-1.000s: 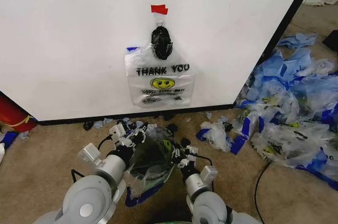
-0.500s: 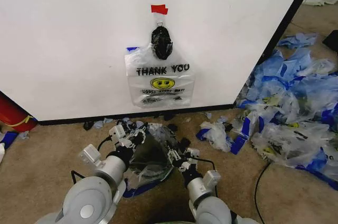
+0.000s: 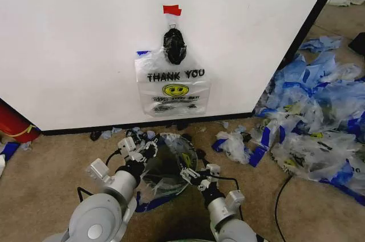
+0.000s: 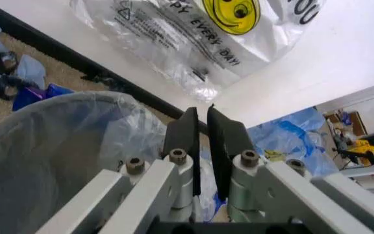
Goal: Pick up the garbage bag from the wall and place it over the trash bin.
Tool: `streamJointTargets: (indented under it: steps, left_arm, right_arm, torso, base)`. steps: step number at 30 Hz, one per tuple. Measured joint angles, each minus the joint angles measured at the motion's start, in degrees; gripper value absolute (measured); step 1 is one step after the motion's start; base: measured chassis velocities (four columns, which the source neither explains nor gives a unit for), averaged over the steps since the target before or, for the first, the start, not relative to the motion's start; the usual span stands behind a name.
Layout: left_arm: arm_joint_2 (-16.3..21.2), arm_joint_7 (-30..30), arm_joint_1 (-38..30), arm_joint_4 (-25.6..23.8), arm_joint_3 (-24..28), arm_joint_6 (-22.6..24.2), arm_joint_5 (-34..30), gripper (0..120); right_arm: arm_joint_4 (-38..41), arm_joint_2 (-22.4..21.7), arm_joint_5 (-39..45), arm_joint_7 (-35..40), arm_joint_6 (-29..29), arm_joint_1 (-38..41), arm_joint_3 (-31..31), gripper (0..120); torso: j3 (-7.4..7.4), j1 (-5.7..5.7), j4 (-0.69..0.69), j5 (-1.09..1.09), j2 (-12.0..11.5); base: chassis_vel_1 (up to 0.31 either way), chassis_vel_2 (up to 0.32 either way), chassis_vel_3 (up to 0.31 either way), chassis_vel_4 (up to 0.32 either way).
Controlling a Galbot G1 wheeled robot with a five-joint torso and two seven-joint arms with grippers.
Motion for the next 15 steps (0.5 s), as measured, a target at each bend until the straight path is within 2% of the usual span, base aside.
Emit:
streamJointTargets:
  steps: [4,10,15]
  left_arm:
    - [-0.3,0.4,0.5,0.0,0.0,0.0,0.8,10]
    - [-0.8,3.6,1.8,0.2,-0.5,0.0,7.2,10]
    - [-2.7,8.0,5.2,2.6,-2.6,-0.6,23.1,12]
  right_arm:
    - [0.4,-0.5,-1.5,-1.1,0.9,-1.2,1.1,97]
    - [1.4,-0.7,-5.6,-9.7,6.9,-2.7,6.2,94]
    - [4.4,-1.0,-7.0,-16.6,12.0,-3.0,16.7,94]
  torso:
    - [0.0,0.0,0.0,-0.01,0.0]
    - [0.0,0.0,0.0,0.0,0.0]
    - [0.0,0.0,0.01,-0.03,0.0]
  base:
    - [0.0,0.0,0.0,0.0]
    - [0.0,0.0,0.0,0.0]
    - [0.0,0.0,0.0,0.0]
